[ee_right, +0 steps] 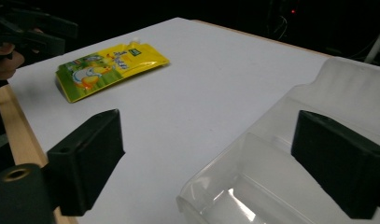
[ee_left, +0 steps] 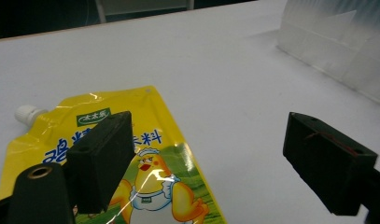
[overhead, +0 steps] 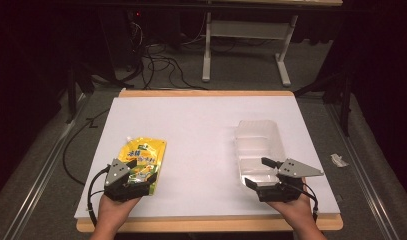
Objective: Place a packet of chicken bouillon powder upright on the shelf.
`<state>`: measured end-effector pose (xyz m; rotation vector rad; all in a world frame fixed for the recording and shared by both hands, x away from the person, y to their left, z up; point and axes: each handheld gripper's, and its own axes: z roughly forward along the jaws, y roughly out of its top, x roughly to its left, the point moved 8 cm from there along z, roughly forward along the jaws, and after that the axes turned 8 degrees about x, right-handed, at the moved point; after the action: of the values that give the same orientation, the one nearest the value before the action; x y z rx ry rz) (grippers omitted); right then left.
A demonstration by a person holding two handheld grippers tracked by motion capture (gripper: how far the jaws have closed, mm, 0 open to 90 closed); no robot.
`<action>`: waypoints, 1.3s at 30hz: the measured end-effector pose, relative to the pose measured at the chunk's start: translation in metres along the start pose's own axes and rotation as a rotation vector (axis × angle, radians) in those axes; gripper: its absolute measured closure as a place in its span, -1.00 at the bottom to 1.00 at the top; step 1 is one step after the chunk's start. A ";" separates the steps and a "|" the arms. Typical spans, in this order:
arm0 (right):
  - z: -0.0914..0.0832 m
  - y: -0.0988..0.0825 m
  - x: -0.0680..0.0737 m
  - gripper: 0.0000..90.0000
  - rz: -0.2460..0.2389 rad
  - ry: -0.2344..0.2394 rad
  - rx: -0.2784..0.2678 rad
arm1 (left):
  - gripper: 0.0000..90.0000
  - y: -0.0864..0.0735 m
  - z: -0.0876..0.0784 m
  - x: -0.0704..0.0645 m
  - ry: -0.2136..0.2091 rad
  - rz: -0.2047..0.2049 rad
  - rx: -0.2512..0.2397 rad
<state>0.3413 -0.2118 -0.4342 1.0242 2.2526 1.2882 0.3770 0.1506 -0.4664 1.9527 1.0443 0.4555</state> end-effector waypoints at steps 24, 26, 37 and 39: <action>-0.006 0.004 0.001 -0.60 -0.009 -0.001 -0.026 | 0.14 -0.038 -0.016 0.094 0.271 -0.202 0.042; -0.007 0.004 0.001 -0.60 -0.016 -0.011 -0.037 | 0.35 -0.041 -0.017 0.100 0.290 -0.216 0.048; -0.010 0.004 0.007 -0.25 -0.029 0.011 -0.063 | 1.00 -0.072 0.001 0.124 0.363 -0.270 0.231; -0.008 0.003 0.008 -0.24 -0.034 0.018 -0.059 | 1.00 -0.072 0.004 0.120 0.344 -0.250 0.245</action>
<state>0.3320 -0.2093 -0.4267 0.9527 2.2215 1.3467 0.4135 0.2660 -0.5356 1.9584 1.6085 0.5560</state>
